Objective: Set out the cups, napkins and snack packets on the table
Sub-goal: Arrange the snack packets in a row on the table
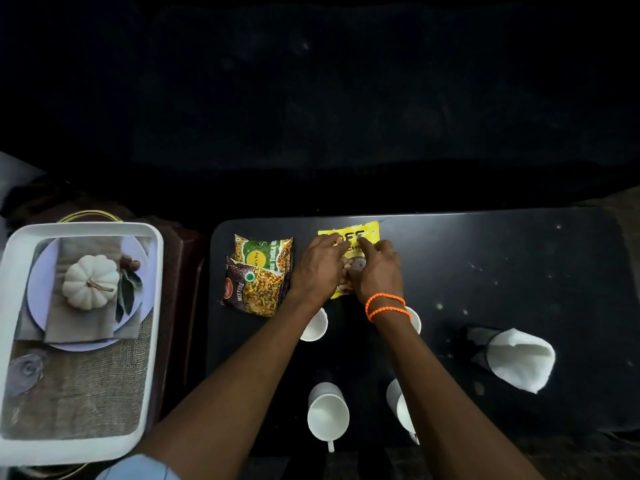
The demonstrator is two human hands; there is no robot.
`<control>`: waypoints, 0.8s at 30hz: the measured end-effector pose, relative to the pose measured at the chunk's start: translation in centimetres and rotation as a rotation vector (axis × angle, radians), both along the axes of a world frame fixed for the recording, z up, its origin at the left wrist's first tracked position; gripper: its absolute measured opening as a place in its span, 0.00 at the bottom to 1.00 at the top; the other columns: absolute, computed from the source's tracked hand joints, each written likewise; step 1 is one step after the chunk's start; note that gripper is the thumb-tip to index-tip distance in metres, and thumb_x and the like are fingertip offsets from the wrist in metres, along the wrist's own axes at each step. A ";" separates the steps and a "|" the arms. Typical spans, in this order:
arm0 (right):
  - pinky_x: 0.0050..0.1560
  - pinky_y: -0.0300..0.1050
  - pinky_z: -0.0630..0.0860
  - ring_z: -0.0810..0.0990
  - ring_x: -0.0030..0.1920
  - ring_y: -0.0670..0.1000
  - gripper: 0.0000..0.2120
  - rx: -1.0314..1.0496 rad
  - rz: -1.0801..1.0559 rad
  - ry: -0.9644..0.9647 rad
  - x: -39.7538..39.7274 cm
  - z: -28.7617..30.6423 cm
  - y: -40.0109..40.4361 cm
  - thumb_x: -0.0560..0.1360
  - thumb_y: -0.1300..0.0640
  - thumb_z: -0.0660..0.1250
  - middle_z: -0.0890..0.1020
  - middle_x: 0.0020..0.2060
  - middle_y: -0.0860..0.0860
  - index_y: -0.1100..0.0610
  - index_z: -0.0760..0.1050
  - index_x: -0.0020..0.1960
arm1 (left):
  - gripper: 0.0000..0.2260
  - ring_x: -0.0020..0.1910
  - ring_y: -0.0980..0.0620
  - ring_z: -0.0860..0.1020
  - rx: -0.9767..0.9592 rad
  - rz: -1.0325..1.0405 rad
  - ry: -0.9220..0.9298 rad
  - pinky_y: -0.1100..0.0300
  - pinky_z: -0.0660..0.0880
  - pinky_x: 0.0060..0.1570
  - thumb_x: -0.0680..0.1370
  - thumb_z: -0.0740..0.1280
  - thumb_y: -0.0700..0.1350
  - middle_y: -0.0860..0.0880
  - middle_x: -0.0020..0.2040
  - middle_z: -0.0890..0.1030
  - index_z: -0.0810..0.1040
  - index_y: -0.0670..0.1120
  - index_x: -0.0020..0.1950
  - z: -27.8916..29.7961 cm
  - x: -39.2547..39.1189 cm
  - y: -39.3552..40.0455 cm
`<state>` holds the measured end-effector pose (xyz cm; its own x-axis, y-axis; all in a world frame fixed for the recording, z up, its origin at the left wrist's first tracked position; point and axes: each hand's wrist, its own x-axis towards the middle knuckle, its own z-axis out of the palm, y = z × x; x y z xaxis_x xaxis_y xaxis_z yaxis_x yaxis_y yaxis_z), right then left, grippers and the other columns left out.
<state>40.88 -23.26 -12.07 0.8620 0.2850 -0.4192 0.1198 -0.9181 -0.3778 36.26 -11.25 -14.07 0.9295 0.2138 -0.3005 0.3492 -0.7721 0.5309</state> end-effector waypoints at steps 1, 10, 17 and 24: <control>0.64 0.54 0.75 0.73 0.65 0.62 0.30 0.004 -0.022 0.005 0.1 0.0 0.2 0.77 0.54 0.72 0.72 0.67 0.59 0.52 0.69 0.77 | 0.25 0.82 0.44 0.62 0.002 -0.023 0.038 0.50 0.65 0.77 0.83 0.66 0.42 0.44 0.81 0.67 0.67 0.46 0.81 -0.3 -0.1 0.2; 0.66 0.55 0.74 0.72 0.65 0.63 0.32 -0.004 -0.110 0.020 -0.2 -0.1 0.7 0.76 0.51 0.73 0.70 0.66 0.59 0.53 0.68 0.78 | 0.33 0.86 0.45 0.44 0.107 -0.164 0.260 0.48 0.48 0.83 0.86 0.59 0.48 0.45 0.87 0.44 0.43 0.43 0.85 0.4 0.6 0.9; 0.66 0.56 0.73 0.72 0.66 0.63 0.31 0.119 -0.128 -0.109 -1.6 2.1 2.2 0.74 0.50 0.75 0.72 0.67 0.61 0.57 0.71 0.73 | 0.21 0.79 0.46 0.67 -0.055 0.391 -0.266 0.51 0.65 0.78 0.85 0.62 0.42 0.45 0.79 0.71 0.70 0.46 0.79 5.2 -4.2 2.6; 0.61 0.52 0.78 0.78 0.60 0.60 0.21 0.316 0.342 0.052 -7.1 3.9 9.5 0.76 0.52 0.74 0.80 0.60 0.60 0.59 0.79 0.65 | 0.23 0.65 0.33 0.77 -0.420 1.533 0.146 0.47 0.75 0.63 0.82 0.67 0.51 0.34 0.70 0.77 0.76 0.36 0.70 3.7 -12.9 5.0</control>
